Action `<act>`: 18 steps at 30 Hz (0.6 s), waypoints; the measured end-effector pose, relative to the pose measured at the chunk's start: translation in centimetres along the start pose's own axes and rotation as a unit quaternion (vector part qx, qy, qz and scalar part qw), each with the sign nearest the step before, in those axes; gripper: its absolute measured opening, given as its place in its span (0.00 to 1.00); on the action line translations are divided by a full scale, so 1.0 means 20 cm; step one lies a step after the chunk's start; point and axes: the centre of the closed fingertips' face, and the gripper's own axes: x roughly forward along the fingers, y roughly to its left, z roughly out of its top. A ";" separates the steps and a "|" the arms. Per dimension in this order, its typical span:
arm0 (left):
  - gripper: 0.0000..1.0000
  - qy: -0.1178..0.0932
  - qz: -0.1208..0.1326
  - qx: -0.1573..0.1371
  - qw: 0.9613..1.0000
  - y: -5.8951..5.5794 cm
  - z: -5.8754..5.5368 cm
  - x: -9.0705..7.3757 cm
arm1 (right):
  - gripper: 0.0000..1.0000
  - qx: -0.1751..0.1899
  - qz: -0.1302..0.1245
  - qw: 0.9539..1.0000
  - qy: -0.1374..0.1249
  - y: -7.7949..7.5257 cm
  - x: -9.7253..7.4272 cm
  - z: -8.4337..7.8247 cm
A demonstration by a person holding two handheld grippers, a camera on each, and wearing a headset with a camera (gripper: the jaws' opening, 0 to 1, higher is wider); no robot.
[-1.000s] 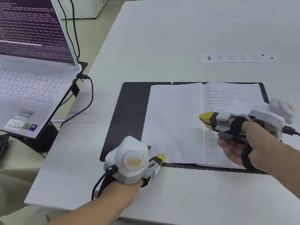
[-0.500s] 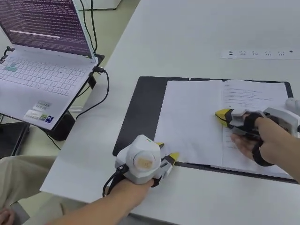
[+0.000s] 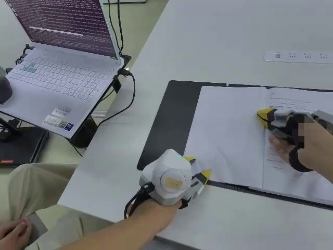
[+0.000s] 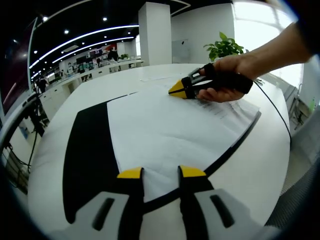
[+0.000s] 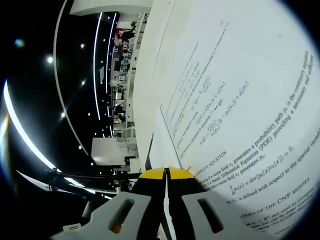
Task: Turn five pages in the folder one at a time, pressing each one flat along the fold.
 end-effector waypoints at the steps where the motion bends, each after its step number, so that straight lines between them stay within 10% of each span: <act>1: 0.25 0.000 0.000 -0.001 1.000 0.00 0.00 0.00 | 0.00 0.001 0.001 1.000 -0.002 0.00 0.01 0.01; 18: 0.25 -0.006 0.001 -0.004 1.000 -0.01 0.00 0.00 | 0.00 0.041 0.008 0.996 -0.080 0.07 0.17 0.24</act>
